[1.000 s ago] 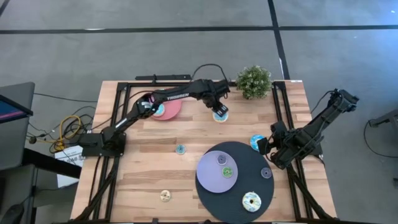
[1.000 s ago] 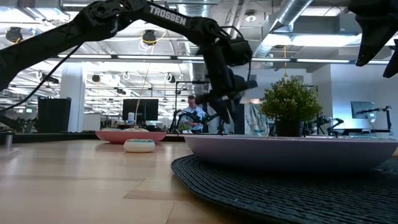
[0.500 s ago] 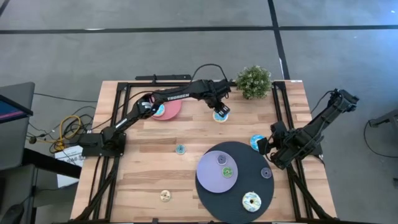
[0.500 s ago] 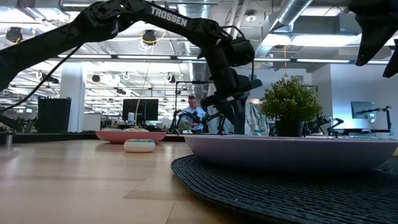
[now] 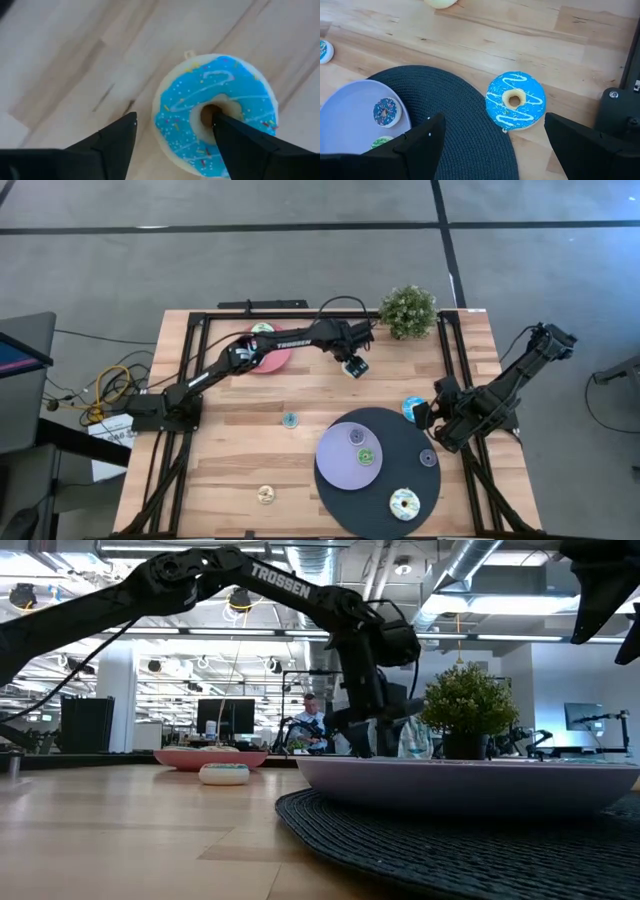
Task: Pick & Place donuts
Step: Put the top large blue donut on the pink plate
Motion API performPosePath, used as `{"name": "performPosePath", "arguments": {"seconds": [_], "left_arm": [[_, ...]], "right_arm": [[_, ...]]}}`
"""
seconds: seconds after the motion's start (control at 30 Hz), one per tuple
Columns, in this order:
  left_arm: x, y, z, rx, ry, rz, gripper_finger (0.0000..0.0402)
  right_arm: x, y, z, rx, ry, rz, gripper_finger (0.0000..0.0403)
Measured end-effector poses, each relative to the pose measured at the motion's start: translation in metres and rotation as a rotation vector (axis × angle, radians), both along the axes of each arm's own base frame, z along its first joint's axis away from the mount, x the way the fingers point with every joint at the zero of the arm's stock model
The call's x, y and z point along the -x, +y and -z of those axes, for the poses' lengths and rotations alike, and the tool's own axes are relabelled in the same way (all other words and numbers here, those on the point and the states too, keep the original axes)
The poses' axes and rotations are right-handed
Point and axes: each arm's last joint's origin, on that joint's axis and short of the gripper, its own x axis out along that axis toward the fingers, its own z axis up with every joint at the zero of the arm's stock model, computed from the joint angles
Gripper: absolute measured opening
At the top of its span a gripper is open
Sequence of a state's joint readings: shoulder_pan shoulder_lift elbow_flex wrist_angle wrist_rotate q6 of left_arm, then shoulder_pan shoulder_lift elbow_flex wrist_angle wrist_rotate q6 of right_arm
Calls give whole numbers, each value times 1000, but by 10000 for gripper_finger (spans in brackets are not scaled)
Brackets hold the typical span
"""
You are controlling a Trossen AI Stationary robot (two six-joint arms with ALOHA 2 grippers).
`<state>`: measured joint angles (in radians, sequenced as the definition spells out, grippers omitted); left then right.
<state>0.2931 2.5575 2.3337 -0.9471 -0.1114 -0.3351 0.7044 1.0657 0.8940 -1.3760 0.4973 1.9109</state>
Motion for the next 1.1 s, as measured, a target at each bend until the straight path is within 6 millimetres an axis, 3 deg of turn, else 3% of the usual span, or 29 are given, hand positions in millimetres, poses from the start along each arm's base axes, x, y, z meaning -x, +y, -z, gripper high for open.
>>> {"name": "performPosePath", "arguments": {"seconds": [0.27,0.63,1.1], "left_arm": [[-4,-6,-2,-26,-19,44,246],[-10,-15,23,20,14,40,178],[-7,-13,14,50,14,17,114]], "right_arm": [[-1,-1,0,0,0,7,327],[-1,-2,0,1,1,13,327],[-1,-2,0,5,6,13,327]]}}
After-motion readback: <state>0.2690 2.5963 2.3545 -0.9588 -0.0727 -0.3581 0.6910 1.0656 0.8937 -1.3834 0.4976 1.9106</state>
